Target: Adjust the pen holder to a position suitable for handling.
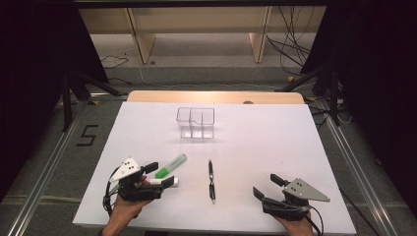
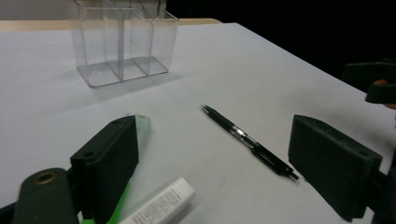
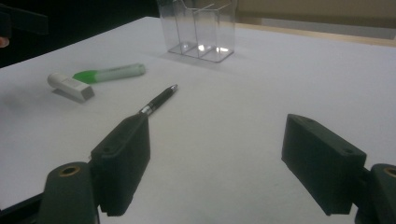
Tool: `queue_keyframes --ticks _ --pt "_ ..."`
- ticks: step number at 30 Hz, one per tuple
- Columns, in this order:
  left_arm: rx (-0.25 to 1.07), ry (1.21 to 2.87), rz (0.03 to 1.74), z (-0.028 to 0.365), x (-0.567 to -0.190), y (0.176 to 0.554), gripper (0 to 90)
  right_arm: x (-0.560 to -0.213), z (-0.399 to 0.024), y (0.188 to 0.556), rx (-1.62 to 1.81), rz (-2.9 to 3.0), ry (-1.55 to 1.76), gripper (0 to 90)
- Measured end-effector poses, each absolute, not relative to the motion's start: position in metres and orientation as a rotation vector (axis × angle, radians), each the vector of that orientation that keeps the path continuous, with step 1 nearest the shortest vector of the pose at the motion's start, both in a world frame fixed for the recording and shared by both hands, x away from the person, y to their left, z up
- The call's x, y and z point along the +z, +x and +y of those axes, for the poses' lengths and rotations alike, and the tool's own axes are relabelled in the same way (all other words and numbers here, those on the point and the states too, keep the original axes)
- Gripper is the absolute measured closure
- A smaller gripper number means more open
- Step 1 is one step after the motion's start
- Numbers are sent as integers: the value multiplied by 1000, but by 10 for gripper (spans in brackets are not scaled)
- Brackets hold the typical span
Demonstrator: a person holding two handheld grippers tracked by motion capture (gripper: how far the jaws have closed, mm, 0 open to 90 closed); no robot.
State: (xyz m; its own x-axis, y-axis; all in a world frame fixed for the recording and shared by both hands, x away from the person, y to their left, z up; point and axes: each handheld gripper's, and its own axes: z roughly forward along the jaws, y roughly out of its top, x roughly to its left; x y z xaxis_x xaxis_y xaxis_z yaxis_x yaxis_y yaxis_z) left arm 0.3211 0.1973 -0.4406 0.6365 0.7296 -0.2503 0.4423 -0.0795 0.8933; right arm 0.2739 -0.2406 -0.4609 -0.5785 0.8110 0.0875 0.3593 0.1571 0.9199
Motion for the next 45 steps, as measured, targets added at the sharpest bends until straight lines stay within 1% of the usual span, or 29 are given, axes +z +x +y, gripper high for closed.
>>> queue_keyframes --ticks 3,4,10,13,14,17,18,19,20,21,22,23,24,25,26,27,28,29,31,34,35,36,41,45 --pt "341 1721 997 197 -435 334 161 -461 -241 274 1408 2011 1113 246" --pt "337 1711 1018 197 -432 343 163 -461 -241 274 1410 2011 1114 247" --pt "325 1732 1057 197 -429 364 171 -461 -241 274 1411 2013 1113 247" --pt "331 1749 1085 196 -431 374 184 -461 -241 274 1412 2013 1116 247" --pt "333 1755 1094 196 -432 377 202 -460 -241 274 1414 2013 1116 247" --pt "332 1737 1122 196 -434 388 225 -460 -241 274 1415 2013 1117 248" --pt "338 1728 1132 196 -434 392 242 -460 -242 274 1415 2014 1117 248" --pt "340 1718 1146 196 -435 396 292 -461 -241 274 1418 2015 1120 249" --pt "342 1710 1160 196 -436 401 324 -461 -241 274 1417 2017 1119 249" --pt "343 1707 1173 197 -437 406 324 -461 -241 274 1417 2017 1119 249" --pt "349 1702 1187 197 -438 410 403 -461 -241 274 1414 2019 1117 249" --pt "355 1693 1198 197 -439 415 441 -461 -242 274 1415 2019 1117 249" --pt "358 1683 1211 198 -440 420 441 -461 -242 274 1415 2019 1117 249" --pt "357 1682 1217 199 -441 426 499 -461 -242 274 1419 2013 1118 253" --pt "359 1675 1231 199 -442 431 499 -461 -242 274 1419 2013 1118 253" --pt "366 1676 1245 201 -443 437 570 -460 -243 273 1423 2002 1117 256" --pt "369 1665 1260 202 -444 442 570 -460 -243 273 1423 2002 1117 256" --pt "375 1666 1267 203 -445 446 643 -460 -244 273 1429 1997 1120 256" --pt "406 1693 1264 202 -445 454 701 -460 -244 274 1427 2000 1122 256" --pt "431 1710 1252 200 -445 466 842 -461 -243 274 1427 2014 1117 253" --pt "443 1724 1263 200 -445 474 866 -461 -242 274 1425 2019 1115 252" --pt "443 1724 1263 200 -445 474 886 -461 -241 274 1425 2024 1116 251" --pt "441 1713 1282 196 -449 491 893 -461 -240 274 1427 2030 1113 251" --pt "441 1732 1262 189 -450 500 894 -461 -241 274 1433 2029 1114 251"
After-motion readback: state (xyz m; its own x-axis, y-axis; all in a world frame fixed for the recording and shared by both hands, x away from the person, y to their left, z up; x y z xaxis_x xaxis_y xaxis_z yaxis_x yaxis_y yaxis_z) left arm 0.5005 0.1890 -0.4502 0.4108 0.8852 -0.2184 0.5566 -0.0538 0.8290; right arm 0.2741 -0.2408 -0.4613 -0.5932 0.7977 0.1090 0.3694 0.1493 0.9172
